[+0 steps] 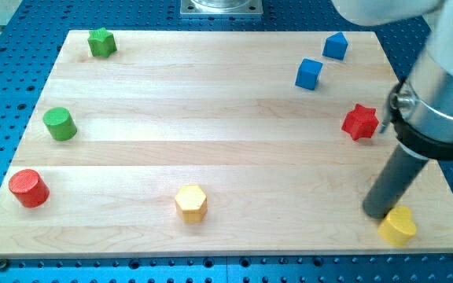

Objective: Move the blue cube at the top center of the board

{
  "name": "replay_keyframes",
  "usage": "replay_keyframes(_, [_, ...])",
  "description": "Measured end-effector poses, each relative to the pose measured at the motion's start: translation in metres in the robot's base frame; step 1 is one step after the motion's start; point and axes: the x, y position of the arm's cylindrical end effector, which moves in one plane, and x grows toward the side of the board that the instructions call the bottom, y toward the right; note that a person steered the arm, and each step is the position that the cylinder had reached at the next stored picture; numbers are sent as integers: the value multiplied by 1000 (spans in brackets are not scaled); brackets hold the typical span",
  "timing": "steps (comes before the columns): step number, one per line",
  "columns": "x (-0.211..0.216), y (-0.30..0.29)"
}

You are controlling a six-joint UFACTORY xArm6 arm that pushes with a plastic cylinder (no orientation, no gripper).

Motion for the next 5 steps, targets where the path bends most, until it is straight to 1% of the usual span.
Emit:
replay_keyframes(1, [-27,-40])
replay_keyframes(2, [-60,-112])
replay_keyframes(3, [-116,-115])
replay_keyframes(4, [-135,-114])
replay_keyframes(5, [-174,-85])
